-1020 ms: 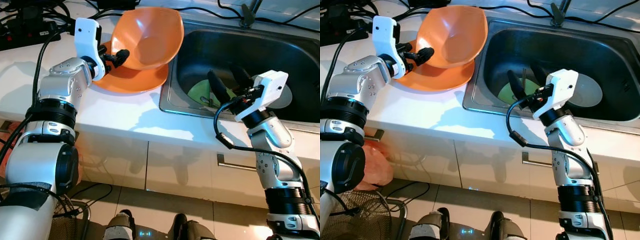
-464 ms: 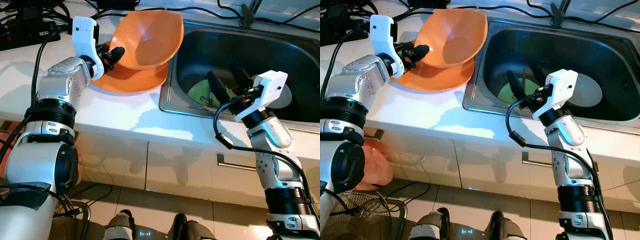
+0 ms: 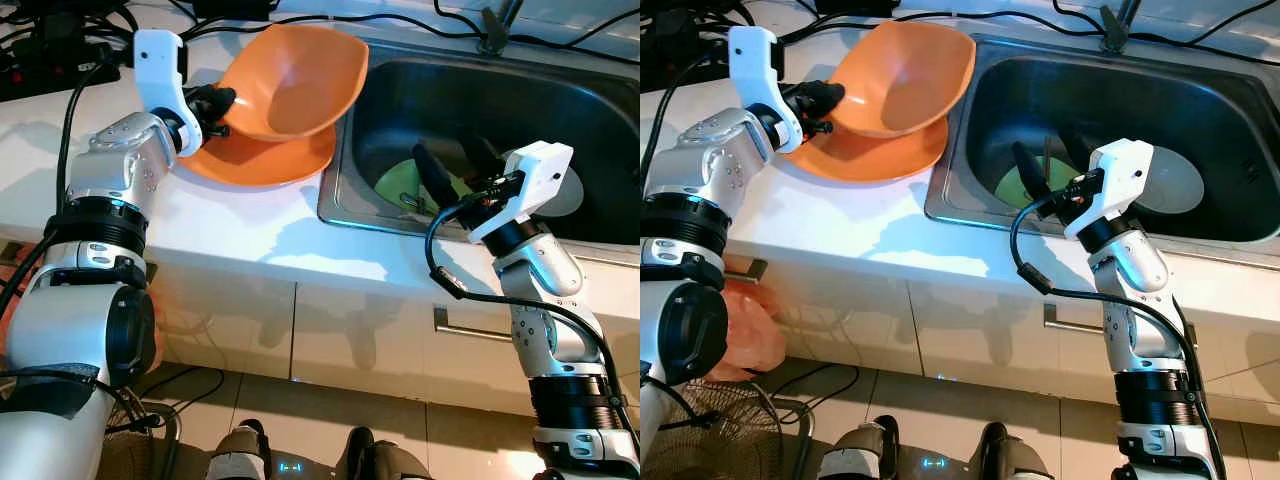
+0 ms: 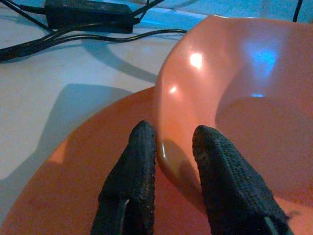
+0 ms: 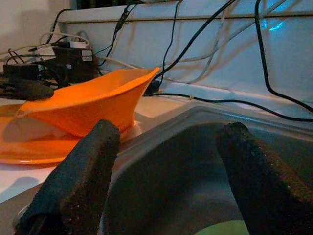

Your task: Kitchen organization

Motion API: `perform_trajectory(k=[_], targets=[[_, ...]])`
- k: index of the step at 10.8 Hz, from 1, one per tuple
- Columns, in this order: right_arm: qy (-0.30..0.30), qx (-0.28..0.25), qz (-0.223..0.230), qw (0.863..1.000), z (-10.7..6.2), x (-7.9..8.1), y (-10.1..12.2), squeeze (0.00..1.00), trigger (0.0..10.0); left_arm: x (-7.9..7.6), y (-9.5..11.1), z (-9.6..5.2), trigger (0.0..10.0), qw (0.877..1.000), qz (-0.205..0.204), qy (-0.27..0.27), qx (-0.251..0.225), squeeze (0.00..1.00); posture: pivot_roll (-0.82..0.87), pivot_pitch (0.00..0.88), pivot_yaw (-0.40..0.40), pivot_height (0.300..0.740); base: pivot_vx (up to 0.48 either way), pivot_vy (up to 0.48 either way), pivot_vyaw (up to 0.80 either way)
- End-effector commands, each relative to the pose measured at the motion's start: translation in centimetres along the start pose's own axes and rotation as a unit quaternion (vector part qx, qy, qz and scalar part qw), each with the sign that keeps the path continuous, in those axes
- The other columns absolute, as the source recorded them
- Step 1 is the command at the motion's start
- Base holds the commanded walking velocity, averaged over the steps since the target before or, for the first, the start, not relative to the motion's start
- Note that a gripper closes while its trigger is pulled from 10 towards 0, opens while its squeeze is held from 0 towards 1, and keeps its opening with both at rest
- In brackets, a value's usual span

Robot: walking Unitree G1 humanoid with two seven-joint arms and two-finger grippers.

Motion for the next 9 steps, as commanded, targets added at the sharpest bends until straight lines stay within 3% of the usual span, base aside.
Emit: perform_trajectory(k=[1, 9], targets=[[-0.001, -0.005, -0.005, 1.000, 0.13, -0.06, 0.38, 0.00, 10.0, -0.05, 1.22, 0.12, 0.0, 1.000, 0.003, 0.000, -0.013, 0.00, 0.19, 0.197, -0.052, 0.740, 0.000, 0.000, 0.00], [0.001, -0.003, -0.009, 1.000, 0.39, -0.04, 0.24, 0.00, 10.0, 0.05, 1.82, -0.02, 0.0, 0.999, -0.040, -0.006, -0.034, 0.00, 0.20, 0.189, -0.057, 0.740, 0.000, 0.000, 0.00]])
Point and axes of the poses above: a point about 5 cm out from each wrist's last joint towards the gripper, its own z axis pointing out of the wrist towards the gripper, its own y axis along the axis of the wrist's last joint, x = y × z, the point moved 1 cm from there along z, pointing out of the wrist towards the gripper, and after that the axes turned 9 degrees about z, right-handed, at the moved point
